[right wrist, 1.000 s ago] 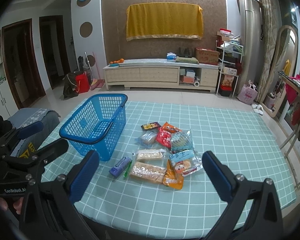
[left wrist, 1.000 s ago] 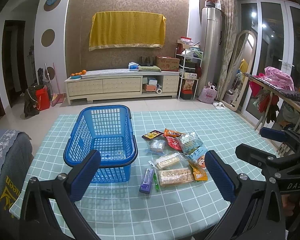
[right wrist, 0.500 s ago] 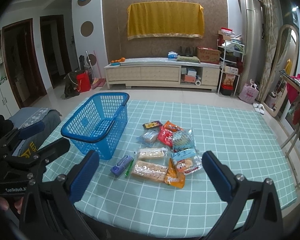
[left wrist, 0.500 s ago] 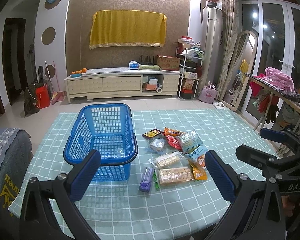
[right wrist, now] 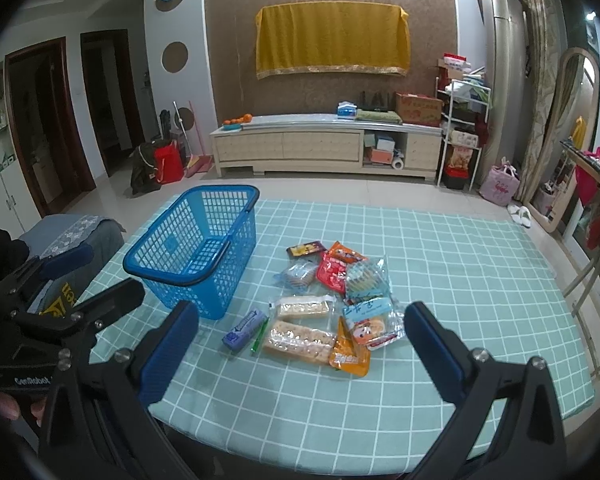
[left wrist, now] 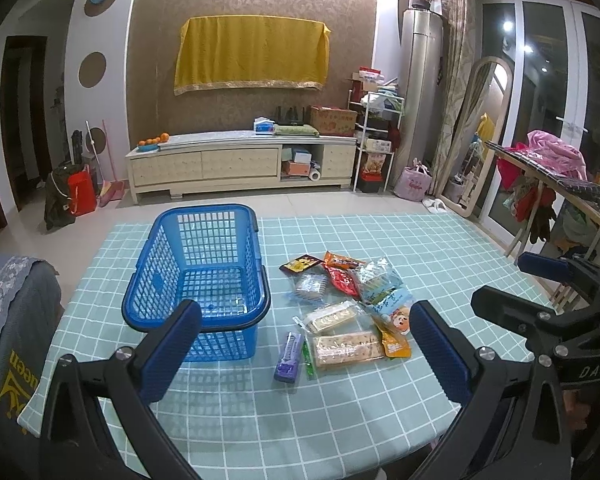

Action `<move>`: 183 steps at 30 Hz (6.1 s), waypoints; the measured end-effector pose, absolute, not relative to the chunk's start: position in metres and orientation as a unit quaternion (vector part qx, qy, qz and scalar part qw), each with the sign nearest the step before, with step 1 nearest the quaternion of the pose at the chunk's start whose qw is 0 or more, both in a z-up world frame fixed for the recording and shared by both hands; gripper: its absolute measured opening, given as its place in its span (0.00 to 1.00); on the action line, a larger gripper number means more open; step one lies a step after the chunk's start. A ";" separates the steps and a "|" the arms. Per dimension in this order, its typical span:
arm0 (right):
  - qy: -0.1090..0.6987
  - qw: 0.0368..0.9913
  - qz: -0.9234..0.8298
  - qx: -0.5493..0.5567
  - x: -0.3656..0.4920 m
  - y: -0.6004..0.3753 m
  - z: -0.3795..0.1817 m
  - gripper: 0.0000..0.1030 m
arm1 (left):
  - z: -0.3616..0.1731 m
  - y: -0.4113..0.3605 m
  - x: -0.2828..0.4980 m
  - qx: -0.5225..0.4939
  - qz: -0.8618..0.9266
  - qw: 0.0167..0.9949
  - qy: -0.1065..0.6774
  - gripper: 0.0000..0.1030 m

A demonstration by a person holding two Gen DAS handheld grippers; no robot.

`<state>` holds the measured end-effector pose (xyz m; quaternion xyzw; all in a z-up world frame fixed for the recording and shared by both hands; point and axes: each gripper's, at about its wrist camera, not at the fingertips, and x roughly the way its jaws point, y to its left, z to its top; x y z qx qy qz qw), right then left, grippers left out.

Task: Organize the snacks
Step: 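Reach the left tool down to the clear biscuit bag and close on it, then lift the biscuit bag with the left tool while the right tool grasps the blue-labelled bag, then carry both bags over the blue basket and open both tools to drop them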

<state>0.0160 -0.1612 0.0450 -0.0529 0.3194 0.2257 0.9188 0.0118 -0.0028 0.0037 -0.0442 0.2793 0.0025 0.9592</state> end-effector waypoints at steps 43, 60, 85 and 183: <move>0.471 0.863 0.178 -0.040 0.219 -0.238 -0.062 1.00 | -0.101 -0.074 0.258 -0.048 -0.065 0.888 0.453 1.00; 0.474 0.872 0.116 -0.045 0.259 -0.272 -0.092 1.00 | -0.157 -0.108 0.332 -0.053 -0.098 0.850 0.515 1.00; 0.480 0.864 0.148 -0.033 0.240 -0.268 -0.086 0.99 | -0.140 -0.095 0.294 -0.055 -0.088 0.867 0.487 0.60; 0.446 0.818 0.346 -0.108 0.238 0.059 0.005 0.71 | -0.035 0.205 0.213 -0.079 0.034 0.894 0.439 0.62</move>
